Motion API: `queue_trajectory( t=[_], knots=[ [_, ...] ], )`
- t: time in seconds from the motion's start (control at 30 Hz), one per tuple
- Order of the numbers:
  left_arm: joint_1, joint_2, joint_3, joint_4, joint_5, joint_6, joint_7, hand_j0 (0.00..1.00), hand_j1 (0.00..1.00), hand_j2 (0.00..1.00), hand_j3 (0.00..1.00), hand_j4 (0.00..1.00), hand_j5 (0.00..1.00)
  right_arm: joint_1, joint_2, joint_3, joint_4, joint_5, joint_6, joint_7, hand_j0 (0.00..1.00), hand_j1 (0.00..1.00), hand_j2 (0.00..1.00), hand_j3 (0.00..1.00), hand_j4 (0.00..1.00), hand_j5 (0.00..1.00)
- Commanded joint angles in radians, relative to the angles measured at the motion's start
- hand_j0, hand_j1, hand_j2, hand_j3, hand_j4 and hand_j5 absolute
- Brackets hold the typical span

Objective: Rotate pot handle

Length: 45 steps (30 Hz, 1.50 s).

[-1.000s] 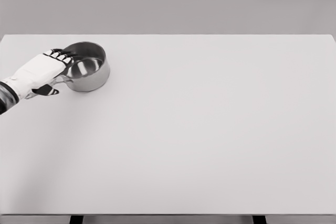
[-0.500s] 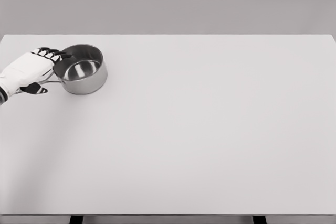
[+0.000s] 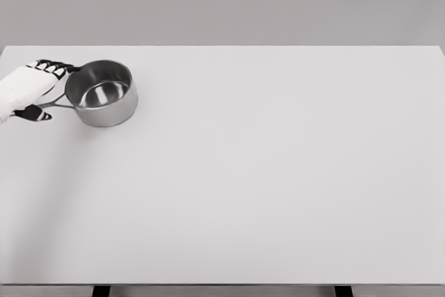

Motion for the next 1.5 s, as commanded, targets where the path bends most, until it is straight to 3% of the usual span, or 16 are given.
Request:
queue_trajectory(
  t=[0.0,1.47],
  knots=[
    [-0.002,0.001,0.001,0.017,0.002,0.004,0.001,1.0,1.0,1.0,1.0,1.0,1.0,0.0,0.0,0.0,0.0,0.0,0.0,0.0,1.0,1.0,1.0,1.0,1.0,1.0],
    [-0.175,-0.003,-0.013,0.29,-0.012,0.034,0.011,1.0,1.0,1.0,1.0,1.0,1.0,0.0,0.0,0.0,0.0,0.0,-0.002,0.0,1.0,1.0,1.0,1.0,1.0,1.0]
  ],
)
